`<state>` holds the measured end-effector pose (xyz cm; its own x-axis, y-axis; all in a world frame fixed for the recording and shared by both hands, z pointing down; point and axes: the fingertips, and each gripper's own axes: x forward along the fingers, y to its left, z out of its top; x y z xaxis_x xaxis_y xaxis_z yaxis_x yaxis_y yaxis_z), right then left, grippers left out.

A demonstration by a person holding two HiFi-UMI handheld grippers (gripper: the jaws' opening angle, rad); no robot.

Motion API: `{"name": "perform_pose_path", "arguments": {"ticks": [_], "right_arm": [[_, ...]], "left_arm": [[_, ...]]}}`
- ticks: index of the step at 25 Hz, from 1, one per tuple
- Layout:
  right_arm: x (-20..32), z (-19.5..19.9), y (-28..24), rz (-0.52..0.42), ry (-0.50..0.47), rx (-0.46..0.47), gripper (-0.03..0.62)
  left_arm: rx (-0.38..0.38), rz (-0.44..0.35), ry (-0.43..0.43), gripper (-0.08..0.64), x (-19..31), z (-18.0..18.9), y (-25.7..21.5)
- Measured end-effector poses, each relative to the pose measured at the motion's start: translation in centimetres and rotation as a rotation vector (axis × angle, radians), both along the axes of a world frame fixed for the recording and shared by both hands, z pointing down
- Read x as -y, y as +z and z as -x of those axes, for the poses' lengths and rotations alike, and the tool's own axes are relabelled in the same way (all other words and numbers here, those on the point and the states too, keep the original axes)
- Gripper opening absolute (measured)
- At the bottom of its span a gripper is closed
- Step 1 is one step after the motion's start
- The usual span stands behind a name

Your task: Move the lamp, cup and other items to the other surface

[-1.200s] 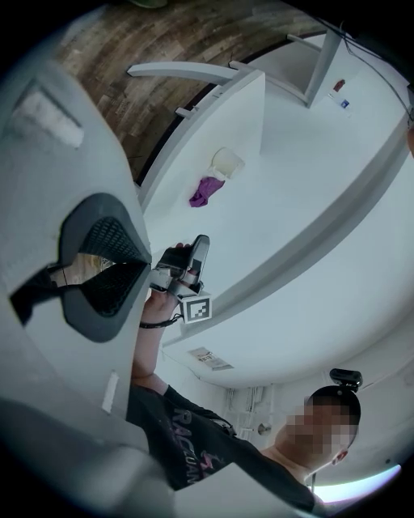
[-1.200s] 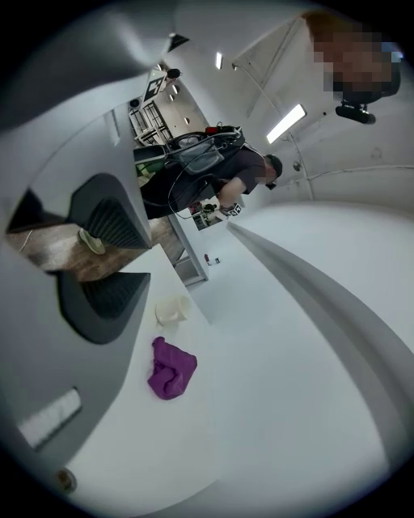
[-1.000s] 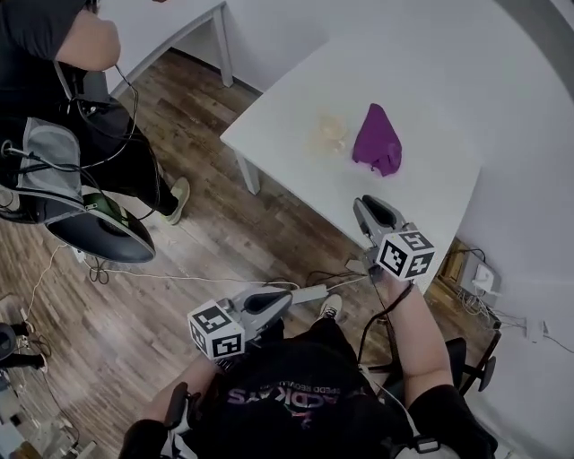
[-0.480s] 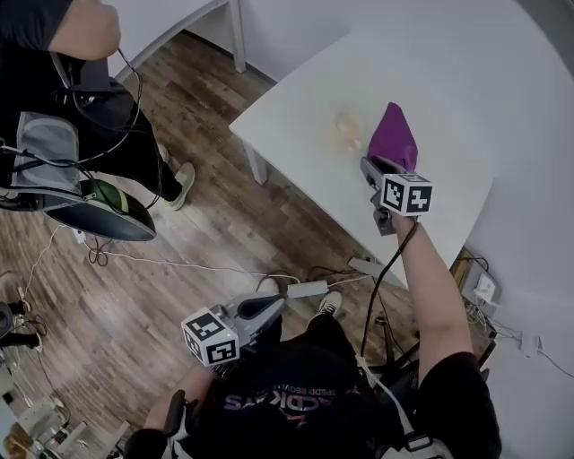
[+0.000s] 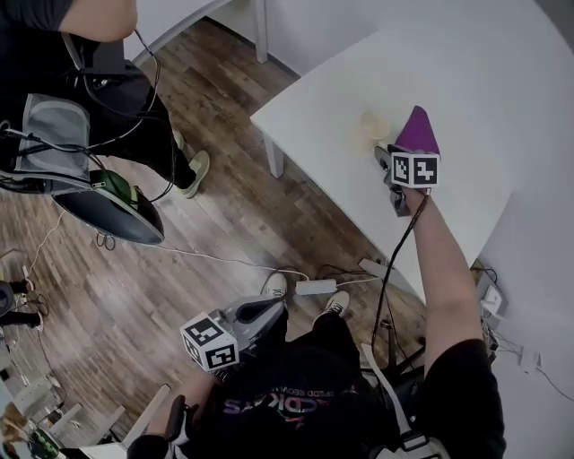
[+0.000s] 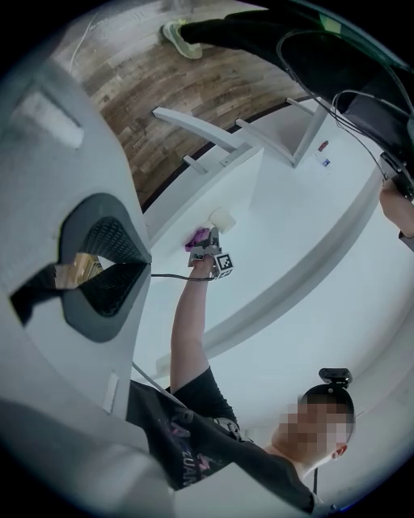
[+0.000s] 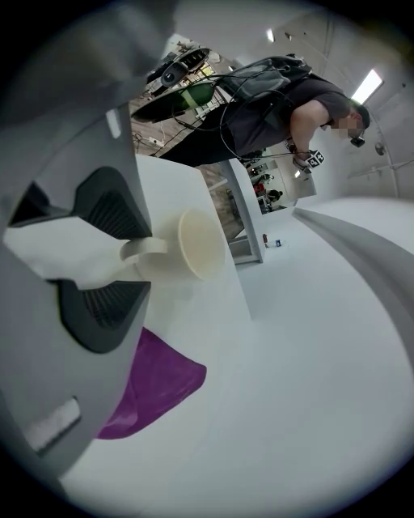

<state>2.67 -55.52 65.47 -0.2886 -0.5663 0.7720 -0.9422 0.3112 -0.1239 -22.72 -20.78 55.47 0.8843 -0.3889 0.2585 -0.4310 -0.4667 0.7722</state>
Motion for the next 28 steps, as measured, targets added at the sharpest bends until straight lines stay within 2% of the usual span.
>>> {"name": "perform_pose_path", "arguments": {"ticks": [8,10,11,28], "right_arm": [[0.6,0.8,1.4,0.047,-0.059,-0.006,0.159],[0.7,1.1,1.5,0.047,-0.072,-0.009,0.122],[0.6,1.1,1.5,0.04,-0.075,-0.014,0.061],[-2.6,1.4,1.1,-0.063,-0.006,0.006,0.054]], "left_arm": [[0.035,0.017,-0.044,0.0,-0.7,2.3,0.4],[0.033,0.015,-0.048,0.0,-0.9,2.5,0.6],[0.033,0.016,-0.049,0.0,-1.0,2.5,0.6],[0.029,-0.002,-0.02,0.0,-1.8,1.7,-0.2]]}}
